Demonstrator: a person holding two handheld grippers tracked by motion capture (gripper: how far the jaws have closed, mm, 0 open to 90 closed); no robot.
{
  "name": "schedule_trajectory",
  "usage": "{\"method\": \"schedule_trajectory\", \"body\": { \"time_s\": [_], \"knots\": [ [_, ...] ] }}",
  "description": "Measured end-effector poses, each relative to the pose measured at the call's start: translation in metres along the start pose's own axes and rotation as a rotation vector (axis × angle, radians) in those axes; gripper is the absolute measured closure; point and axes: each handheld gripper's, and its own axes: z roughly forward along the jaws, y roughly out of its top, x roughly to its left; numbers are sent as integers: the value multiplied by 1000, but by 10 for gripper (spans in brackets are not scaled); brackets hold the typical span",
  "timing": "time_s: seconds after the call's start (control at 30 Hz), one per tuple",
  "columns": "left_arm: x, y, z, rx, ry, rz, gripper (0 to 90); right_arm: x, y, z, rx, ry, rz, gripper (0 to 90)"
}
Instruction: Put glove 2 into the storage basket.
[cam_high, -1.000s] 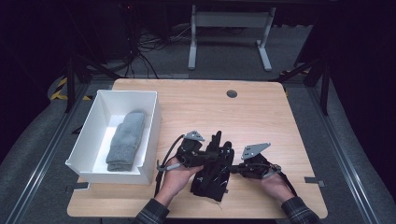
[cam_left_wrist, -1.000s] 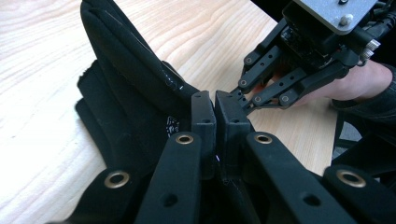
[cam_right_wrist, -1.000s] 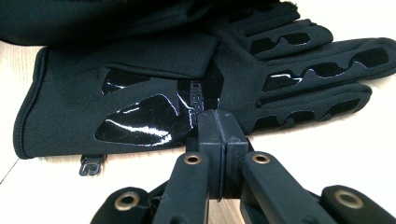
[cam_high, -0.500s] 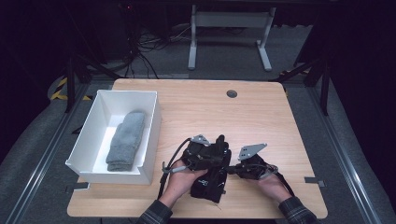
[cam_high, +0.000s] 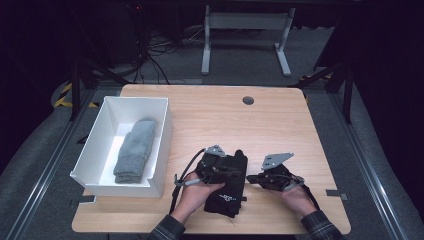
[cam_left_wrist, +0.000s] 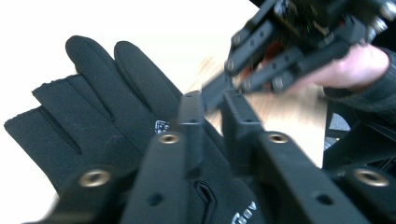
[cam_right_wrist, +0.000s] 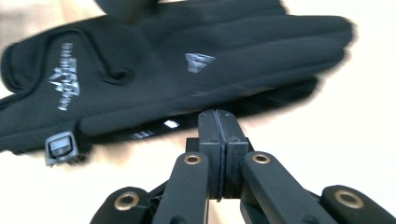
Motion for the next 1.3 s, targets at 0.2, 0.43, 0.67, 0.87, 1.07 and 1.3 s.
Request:
{"method": "schedule_trajectory", "body": {
  "time_s": [0.2, 0.43, 0.67, 0.87, 1.07, 1.3],
  "knots": [
    [-11, -3, 13, 40, -17, 19, 900, -22, -18, -27, -45, -92, 76, 593],
    [-19, -8, 37, 130, -4, 52, 900, -40, -31, -33, -54, -190, 132, 378],
    [-20, -13, 42, 200, 31, 79, 900, -41, -32, -26, -21, -229, 119, 303],
    [-18, -17, 35, 243, 73, 93, 900, -43, -33, -22, -5, -235, 119, 277],
    [-14, -22, 25, 264, 99, 93, 900, -42, -34, -20, -6, -244, 110, 243],
    [-4, -30, 3, 270, 184, 95, 900, -42, -34, -19, -10, -248, 111, 218]
  ]
}}
